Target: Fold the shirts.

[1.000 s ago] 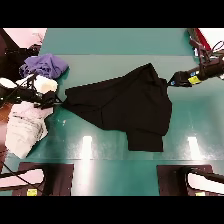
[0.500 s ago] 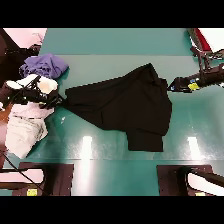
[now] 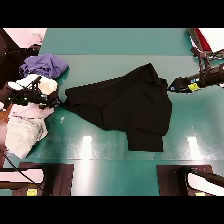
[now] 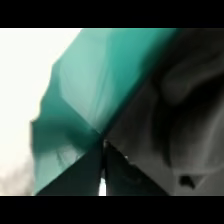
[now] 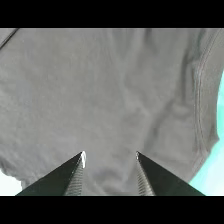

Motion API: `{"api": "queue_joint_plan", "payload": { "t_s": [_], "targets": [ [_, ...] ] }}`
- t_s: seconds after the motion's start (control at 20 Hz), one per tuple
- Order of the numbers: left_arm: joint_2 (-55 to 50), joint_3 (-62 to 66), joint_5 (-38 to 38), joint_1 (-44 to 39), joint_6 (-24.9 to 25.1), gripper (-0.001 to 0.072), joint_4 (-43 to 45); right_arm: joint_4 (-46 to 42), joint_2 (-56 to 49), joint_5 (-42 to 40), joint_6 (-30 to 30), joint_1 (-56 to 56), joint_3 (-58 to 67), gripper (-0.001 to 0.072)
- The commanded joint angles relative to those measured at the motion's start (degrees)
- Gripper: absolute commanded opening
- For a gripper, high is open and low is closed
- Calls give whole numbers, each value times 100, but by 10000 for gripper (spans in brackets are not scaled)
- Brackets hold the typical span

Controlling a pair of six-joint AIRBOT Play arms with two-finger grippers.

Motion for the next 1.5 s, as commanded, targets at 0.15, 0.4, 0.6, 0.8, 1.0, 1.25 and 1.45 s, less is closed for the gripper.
{"api": "queue_joint_plan", "payload": {
  "t_s": [0.15, 0.4, 0.6, 0.8, 1.0, 1.25, 1.45],
  "targets": [
    [970, 9, -223, 7, 284, 22, 339, -63, 289, 610, 9, -684, -640, 366],
    [1434, 7, -776, 4, 413, 23, 295, -48, 743, 581, 7, -1558, -2479, 578],
    [1434, 7, -920, 4, 409, 23, 251, 120, 741, 122, -17, -1471, -3477, 496],
    [1434, 7, -1012, 4, 409, 23, 245, 361, 739, -870, -13, -852, -3845, 444],
    [1434, 7, -1071, 4, 407, 22, 245, 647, 734, -1113, -15, -426, -3856, 421],
    [1799, 199, -1113, 7, 404, 22, 245, 636, 1233, -986, -72, -367, -3340, 19],
    [2411, 1504, -1198, 7, 205, 22, 57, 645, 2114, -1069, 109, -826, -1471, 18]
  ]
}}
